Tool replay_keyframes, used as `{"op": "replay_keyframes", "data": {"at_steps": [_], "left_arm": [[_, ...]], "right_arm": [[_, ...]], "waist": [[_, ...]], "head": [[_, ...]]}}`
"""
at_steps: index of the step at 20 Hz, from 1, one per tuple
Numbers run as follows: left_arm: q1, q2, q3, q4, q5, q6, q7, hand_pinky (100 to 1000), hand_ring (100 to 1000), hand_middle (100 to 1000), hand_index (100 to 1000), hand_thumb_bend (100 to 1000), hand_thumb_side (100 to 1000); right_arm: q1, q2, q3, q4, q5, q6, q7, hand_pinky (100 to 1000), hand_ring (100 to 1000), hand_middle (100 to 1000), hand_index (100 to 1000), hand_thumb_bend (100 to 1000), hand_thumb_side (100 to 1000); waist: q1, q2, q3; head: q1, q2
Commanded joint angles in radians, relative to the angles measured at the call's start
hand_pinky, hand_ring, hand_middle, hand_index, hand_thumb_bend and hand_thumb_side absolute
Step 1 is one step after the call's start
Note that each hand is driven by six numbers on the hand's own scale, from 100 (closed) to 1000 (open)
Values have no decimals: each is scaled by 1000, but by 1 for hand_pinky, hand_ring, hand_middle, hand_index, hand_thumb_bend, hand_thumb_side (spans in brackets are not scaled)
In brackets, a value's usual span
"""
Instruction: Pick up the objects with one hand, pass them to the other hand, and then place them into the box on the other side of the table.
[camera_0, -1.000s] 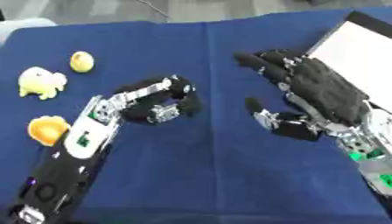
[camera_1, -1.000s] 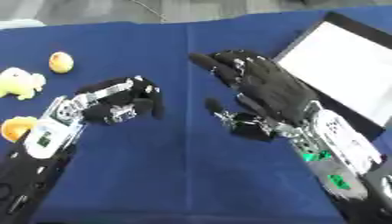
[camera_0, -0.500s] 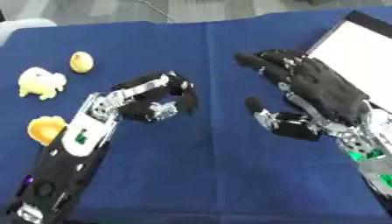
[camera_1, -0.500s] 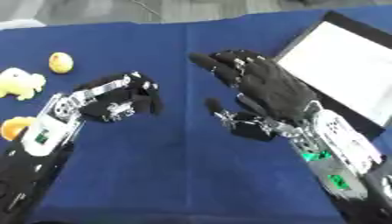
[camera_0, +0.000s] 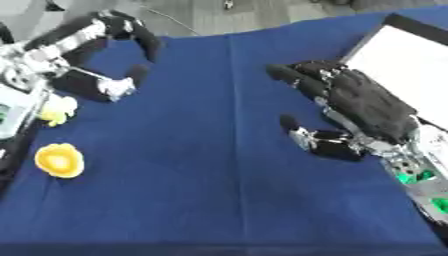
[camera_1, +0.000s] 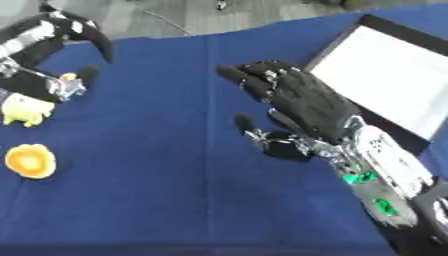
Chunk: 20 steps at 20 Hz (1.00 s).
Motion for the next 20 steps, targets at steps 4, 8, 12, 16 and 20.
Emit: {"op": "replay_keyframes", "data": {"at_steps": [4,8,12,16,20], "left_arm": [[19,195,45,150,-398,-267,-29,782,699,715,892,303,581],[61,206,50,279,-649,-294,27,792,719,734,900,438,730],[87,200,59,388,-836,-297,97,797,730,741,894,575,828],[109,176,68,486,-989,-304,154,791,718,724,873,587,826],[121,144,87,561,-1064,-287,224,777,692,696,846,528,729]], "right_arm": [[6,-36,-7,-10,-3,6,6,754,810,782,1000,100,100],[8,-39,-7,-10,-5,8,7,753,810,782,1000,100,100],[8,-37,-8,-10,-3,8,7,753,811,782,1000,100,100],[8,-35,-9,-10,-2,10,6,753,811,782,1000,100,100],[7,-33,-9,-10,-1,10,7,754,811,781,1000,100,100]], "waist": [[9,-31,9],[11,-33,8],[11,-31,7],[9,-29,6],[8,-28,7]], "head": [[-8,-3],[-23,-3],[-25,-3],[-22,-3],[-24,-3]]}}
